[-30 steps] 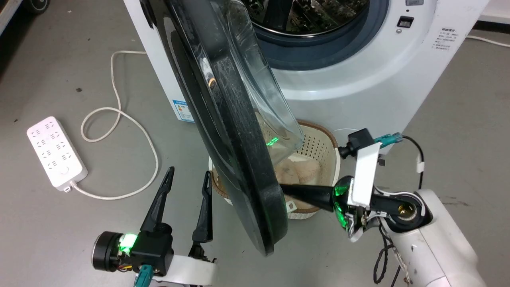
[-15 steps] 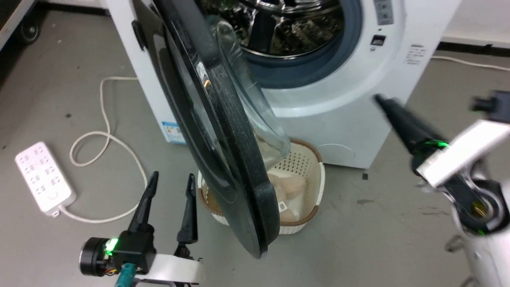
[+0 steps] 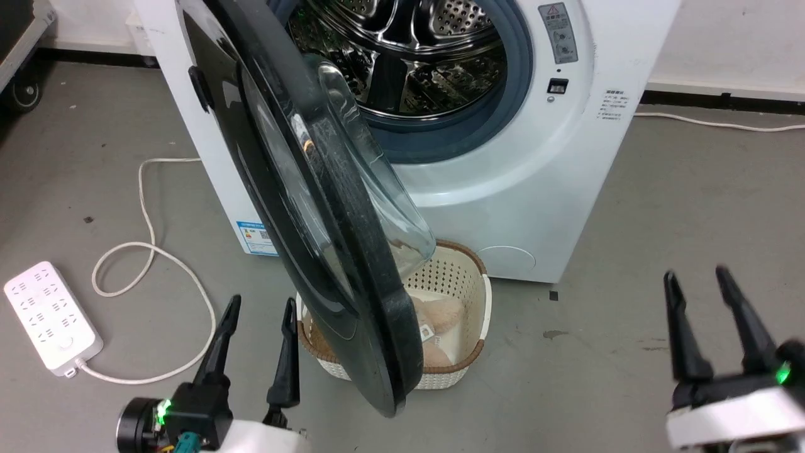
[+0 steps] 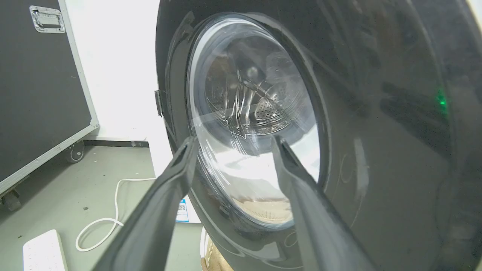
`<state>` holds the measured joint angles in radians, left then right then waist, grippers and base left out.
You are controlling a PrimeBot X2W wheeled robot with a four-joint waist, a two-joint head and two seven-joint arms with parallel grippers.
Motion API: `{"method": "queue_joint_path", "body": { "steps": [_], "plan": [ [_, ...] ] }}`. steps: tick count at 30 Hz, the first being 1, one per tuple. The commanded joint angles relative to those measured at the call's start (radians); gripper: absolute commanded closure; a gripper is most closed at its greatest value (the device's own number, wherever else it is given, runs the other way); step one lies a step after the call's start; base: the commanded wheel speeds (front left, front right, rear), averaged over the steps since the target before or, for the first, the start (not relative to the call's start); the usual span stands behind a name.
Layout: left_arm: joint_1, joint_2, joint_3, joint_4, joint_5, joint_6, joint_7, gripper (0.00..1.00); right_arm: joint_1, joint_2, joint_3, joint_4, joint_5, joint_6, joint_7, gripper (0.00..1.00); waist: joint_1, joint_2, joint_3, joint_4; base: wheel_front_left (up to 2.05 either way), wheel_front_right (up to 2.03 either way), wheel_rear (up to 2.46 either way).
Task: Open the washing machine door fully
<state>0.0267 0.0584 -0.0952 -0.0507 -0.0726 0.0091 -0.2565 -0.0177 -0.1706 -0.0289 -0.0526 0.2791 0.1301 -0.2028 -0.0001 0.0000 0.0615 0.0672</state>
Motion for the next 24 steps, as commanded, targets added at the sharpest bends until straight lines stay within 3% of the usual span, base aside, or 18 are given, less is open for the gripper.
{"method": "queue_joint_path", "body": {
  "steps": [1, 6, 14, 15, 16, 17, 24],
  "plan": [
    [0.016, 0.001, 0.001, 0.003, 0.001, -0.004, -0.005, 0.0, 0.026, 0.024, -0.007, -0.018, -0.026, 0.001, -0.011, 0.0, 0.0001, 0.0, -0.001, -0.001, 0.0, 0.0, 0.0],
    [0.036, -0.001, 0.0, 0.013, -0.002, -0.014, -0.005, 0.0, 0.098, 0.088, -0.031, -0.038, -0.116, 0.001, -0.038, 0.0, 0.0001, 0.0, -0.009, 0.001, 0.0, 0.0, 0.0],
    [0.05, -0.004, 0.001, 0.033, 0.003, -0.026, -0.005, 0.0, 0.131, 0.116, -0.043, -0.027, -0.131, 0.001, -0.055, 0.0, 0.0001, 0.0, -0.025, 0.003, 0.0, 0.0, 0.0],
    [0.048, -0.004, 0.003, 0.037, 0.001, -0.03, -0.005, 0.05, 0.13, 0.117, -0.044, -0.023, -0.131, 0.001, -0.055, 0.0, 0.0001, 0.0, -0.025, 0.004, 0.0, 0.0, 0.0],
    [0.046, -0.004, 0.003, 0.038, 0.0, -0.033, -0.005, 0.81, 0.129, 0.117, -0.045, -0.021, -0.131, 0.001, -0.056, 0.0, 0.0001, 0.0, -0.025, 0.004, 0.0, 0.0, 0.0],
    [0.045, -0.004, 0.003, 0.038, 0.0, -0.037, -0.005, 1.0, 0.127, 0.118, -0.045, -0.02, -0.131, 0.001, -0.057, 0.0, 0.0001, 0.0, -0.025, 0.004, 0.0, 0.0, 0.0],
    [0.032, -0.005, 0.017, -0.009, 0.004, -0.034, -0.005, 1.0, 0.12, 0.12, -0.042, -0.017, -0.13, 0.001, -0.058, 0.0, 0.0001, 0.0, -0.019, 0.002, 0.0, 0.0, 0.0]
  ]
}}
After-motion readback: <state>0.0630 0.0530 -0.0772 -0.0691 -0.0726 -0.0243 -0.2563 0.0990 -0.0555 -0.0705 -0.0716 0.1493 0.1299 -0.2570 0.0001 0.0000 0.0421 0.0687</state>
